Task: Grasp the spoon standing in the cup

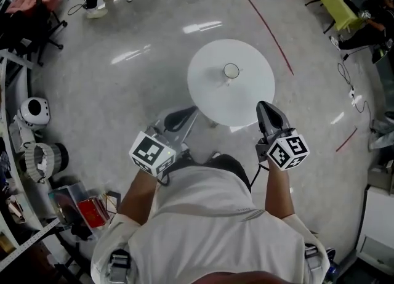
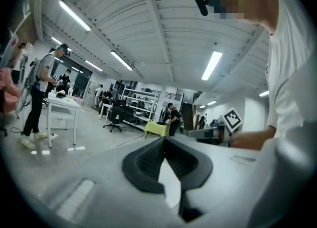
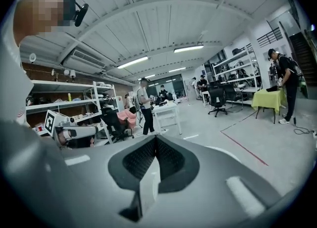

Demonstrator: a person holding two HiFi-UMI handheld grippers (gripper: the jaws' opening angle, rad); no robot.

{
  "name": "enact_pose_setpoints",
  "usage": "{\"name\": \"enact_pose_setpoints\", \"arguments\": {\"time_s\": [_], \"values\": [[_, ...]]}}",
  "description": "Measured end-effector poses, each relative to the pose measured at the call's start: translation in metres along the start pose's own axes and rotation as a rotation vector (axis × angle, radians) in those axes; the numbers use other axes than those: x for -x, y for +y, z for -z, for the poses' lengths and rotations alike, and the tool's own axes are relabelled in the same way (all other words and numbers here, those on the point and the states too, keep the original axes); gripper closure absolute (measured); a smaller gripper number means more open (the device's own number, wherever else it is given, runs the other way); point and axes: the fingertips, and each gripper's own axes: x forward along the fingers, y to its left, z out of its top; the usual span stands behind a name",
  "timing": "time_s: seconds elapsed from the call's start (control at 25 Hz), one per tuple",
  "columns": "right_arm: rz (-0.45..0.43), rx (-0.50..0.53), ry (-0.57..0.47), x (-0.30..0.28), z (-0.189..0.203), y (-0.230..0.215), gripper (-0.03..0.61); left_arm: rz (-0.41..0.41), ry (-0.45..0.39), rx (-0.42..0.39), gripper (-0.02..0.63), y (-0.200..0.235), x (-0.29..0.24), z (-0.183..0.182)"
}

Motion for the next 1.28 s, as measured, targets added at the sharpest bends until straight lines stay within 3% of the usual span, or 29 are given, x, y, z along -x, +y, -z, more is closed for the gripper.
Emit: {"name": "enact_pose_setpoints", "arguments": {"time_s": [0.24, 0.52, 0.56, 0.84, 1.28], "values": [[0.009, -0.022, 0.036, -0.026, -0.008, -0.041, 0.574, -0.017, 0.012, 0.005, 0.612, 0.016, -0.035, -0.004], [0.023, -0.003, 0.141, -0.059, -0.004, -0.117, 0.571, -0.111, 0.012, 0.017, 0.612, 0.022, -0.087, -0.01], [0.018, 0.004, 0.16, -0.064, -0.001, -0.129, 0.542, -0.121, 0.019, 0.015, 0.612, 0.021, -0.097, -0.009], [-0.001, 0.012, 0.332, -0.131, 0.055, -0.201, 0.49, -0.224, 0.051, 0.054, 0.612, 0.031, -0.144, 0.007], [-0.02, -0.014, 0.51, -0.219, 0.144, -0.241, 0.48, -0.362, 0.069, 0.086, 0.612, 0.049, -0.151, 0.022]]}}
